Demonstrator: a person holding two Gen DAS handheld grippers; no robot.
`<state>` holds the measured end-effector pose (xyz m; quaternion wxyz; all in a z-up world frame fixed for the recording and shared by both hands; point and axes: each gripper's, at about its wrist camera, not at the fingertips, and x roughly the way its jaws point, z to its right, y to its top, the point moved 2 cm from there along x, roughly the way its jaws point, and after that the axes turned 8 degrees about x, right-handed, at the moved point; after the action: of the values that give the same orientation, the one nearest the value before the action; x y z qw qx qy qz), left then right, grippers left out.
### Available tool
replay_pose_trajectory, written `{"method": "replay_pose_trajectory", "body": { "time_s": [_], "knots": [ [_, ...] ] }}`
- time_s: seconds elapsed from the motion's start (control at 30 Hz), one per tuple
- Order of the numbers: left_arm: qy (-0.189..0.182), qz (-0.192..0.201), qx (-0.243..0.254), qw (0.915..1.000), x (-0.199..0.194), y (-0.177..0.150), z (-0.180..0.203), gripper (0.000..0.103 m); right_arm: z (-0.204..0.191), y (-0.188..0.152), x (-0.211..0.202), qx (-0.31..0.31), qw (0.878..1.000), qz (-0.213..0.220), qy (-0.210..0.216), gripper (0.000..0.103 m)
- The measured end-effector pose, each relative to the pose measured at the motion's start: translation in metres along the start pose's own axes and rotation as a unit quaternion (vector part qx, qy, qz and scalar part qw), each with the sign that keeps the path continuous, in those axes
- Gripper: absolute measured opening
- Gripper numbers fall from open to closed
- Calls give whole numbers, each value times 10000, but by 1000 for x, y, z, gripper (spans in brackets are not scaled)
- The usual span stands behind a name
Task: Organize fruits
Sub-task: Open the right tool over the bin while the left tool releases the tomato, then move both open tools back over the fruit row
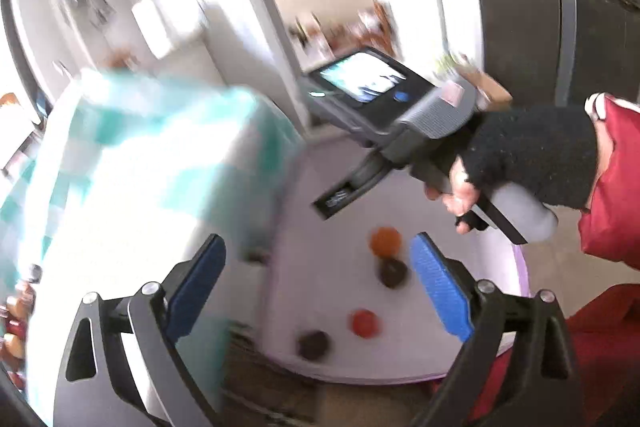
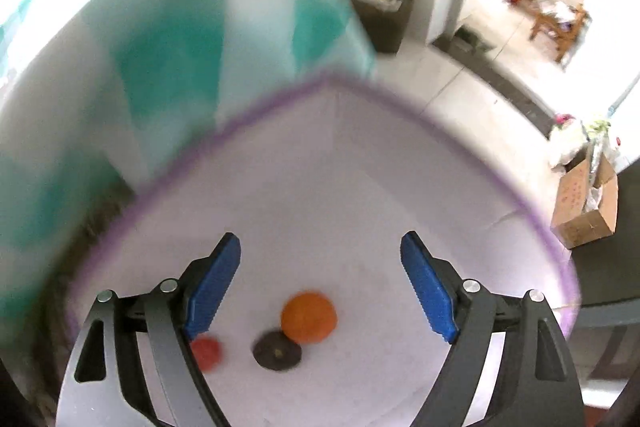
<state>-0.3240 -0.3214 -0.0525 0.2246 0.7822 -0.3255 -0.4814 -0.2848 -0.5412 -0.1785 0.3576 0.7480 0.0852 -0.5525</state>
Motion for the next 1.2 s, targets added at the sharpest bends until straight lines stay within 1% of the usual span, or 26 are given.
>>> {"method": "replay_pose_trajectory", "body": {
  "time_s": [0.03,0.07,0.13,0.17,0.23,0.3,0.33,0.4,0.43,0.47,0.5,0.53,0.57,0.6,0.63,0.67,0.7,0.77,0.8,0.83,0.93,0.97,1.0,1.03,1.1,1.2],
  "knots": [
    [237,111,-11,9997,-10,-3,-8,98,0,5,-13,101,9996,230,84,83],
    [617,195,-83,9979,-22,-10,-21,99,-3,10,-31,190,9982,520,233,84],
    [1147,174,-314,9927,-37,-24,-48,101,-9,20,-57,221,9939,920,568,86],
    [1455,111,-576,9876,-48,-38,-71,101,-15,26,-73,168,9897,1143,840,86],
    [1860,10,-1115,9762,-66,-62,-109,101,-34,22,-97,4,9824,1425,1208,87],
    [2332,-123,-1795,9556,-88,-94,-153,101,-62,25,-112,-289,9715,1678,1651,87],
    [2551,-181,-2058,9446,-101,-109,-173,101,-82,22,-121,-511,9656,1799,1805,87],
    [3047,-327,-2681,9134,-128,-147,-218,101,-117,11,-133,-858,9589,1891,1933,87],
    [3179,-365,-2902,9019,-139,-160,-236,101,-135,7,-134,-1037,9560,1858,2022,87],
    [3347,-427,-3237,8839,-154,-179,-260,101,-159,5,-134,-1242,9532,1708,2164,87],
    [3461,-495,-3501,8690,-173,-194,-280,101,-178,-1,-135,-1382,9512,1563,2275,87],
    [3598,-614,-3830,8486,-182,-217,-301,101,-197,-4,-135,-1523,9483,1421,2393,87],
    [3683,-697,-4022,8353,-190,-229,-313,101,-222,-6,-136,-1723,9439,1287,2506,87],
    [3767,-794,-4245,8195,-201,-246,-330,101,-241,-7,-134,-1887,9408,1216,2540,87],
    [3817,-864,-4441,8060,-205,-262,-342,101,-263,-13,-135,-2075,9376,1151,2540,87],
    [3857,-918,-4682,7897,-214,-282,-359,101,-292,-10,-135,-2298,9339,1092,2513,87],
    [3887,-937,-4828,7791,-222,-295,-365,101,-307,-14,-129,-2429,9315,1070,2489,87],
    [3988,-899,-5087,7577,-231,-318,-375,101,-356,-21,-123,-2700,9251,967,2490,87],
    [4015,-865,-5183,7501,-234,-325,-375,101,-375,-22,-118,-2810,9226,909,2480,87],
    [3978,-843,-5305,7438,-236,-335,-375,101,-388,-23,-114,-2877,9218,879,2447,87],
    [3675,-774,-5649,7348,-239,-348,-371,101,-443,-14,-90,-2981,9249,761,2233,87],
    [3608,-723,-5780,7284,-241,-350,-368,101,-448,-8,-84,-2988,9260,729,2187,87],
    [3591,-710,-5825,7257,-241,-351,-366,101,-464,-3,-76,-2984,9281,708,2109,87],
    [3588,-752,-5825,7255,-239,-351,-364,101,-472,-2,-73,-2976,9295,696,2064,87],
    [3533,-926,-5782,7296,-234,-350,-365,101,-497,6,-59,-2973,9328,633,1937,86],
    [3469,-1021,-5743,7345,-229,-349,-364,101,-522,17,-45,-2924,9380,634,1751,84]
  ]
}}
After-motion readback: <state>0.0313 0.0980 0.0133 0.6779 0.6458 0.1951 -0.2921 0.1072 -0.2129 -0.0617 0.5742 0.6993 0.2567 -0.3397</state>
